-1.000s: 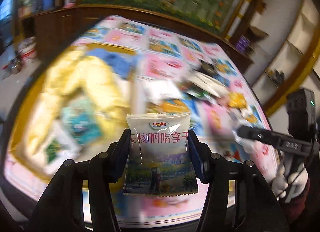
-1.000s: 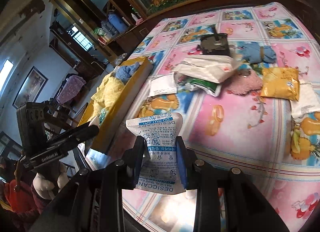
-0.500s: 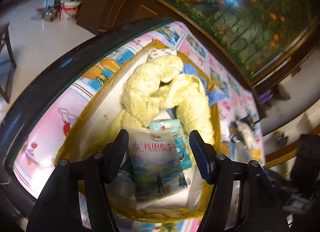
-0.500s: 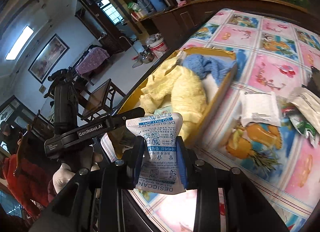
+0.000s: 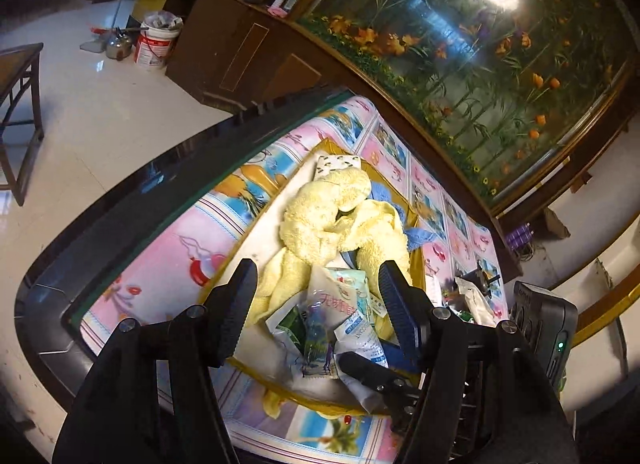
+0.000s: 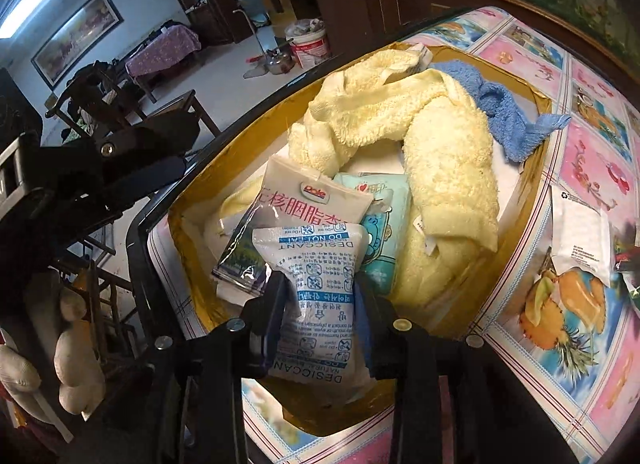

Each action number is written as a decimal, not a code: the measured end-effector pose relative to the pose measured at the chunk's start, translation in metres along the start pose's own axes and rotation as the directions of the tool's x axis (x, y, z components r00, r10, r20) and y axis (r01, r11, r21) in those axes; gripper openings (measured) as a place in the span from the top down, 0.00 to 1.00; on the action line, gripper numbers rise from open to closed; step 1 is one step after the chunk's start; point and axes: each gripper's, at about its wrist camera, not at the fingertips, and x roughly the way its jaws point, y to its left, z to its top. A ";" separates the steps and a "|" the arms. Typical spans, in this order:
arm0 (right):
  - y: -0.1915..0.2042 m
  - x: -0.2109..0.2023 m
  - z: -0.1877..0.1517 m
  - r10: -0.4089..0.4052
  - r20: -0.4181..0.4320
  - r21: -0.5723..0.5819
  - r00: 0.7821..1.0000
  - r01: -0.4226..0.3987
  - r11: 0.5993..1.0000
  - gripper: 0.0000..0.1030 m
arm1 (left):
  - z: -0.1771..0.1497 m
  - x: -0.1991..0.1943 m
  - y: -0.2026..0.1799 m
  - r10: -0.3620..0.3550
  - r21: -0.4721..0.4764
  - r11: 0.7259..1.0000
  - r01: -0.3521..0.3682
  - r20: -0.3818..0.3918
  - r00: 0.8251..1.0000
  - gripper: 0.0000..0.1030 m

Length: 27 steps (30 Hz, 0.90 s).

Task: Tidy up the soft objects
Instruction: 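Move both grippers back over the table toward the remaining packs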

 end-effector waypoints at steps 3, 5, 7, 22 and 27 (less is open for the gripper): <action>0.003 0.000 0.002 0.000 -0.001 0.010 1.000 0.000 1.000 0.63 | -0.002 -0.004 -0.002 0.006 0.013 1.000 -0.006 0.003 1.000 0.38; 0.002 0.000 0.005 0.031 0.018 0.021 0.999 -0.031 0.999 0.61 | -0.005 -0.007 -0.003 0.007 0.018 1.000 -0.007 0.001 1.000 0.38; -0.001 -0.005 0.008 0.062 0.049 0.037 0.997 -0.064 0.997 0.61 | -0.005 -0.011 -0.004 0.024 0.029 0.999 -0.024 0.008 1.000 0.38; -0.087 -0.090 -0.033 0.043 0.302 0.196 0.952 -0.107 0.975 0.55 | -0.047 -0.001 -0.094 -0.016 0.259 0.965 0.035 -0.075 0.997 0.38; -0.159 -0.134 -0.080 -0.110 0.342 0.391 0.933 -0.035 0.920 0.54 | -0.080 0.026 -0.145 -0.053 0.387 0.913 0.129 -0.201 0.978 0.38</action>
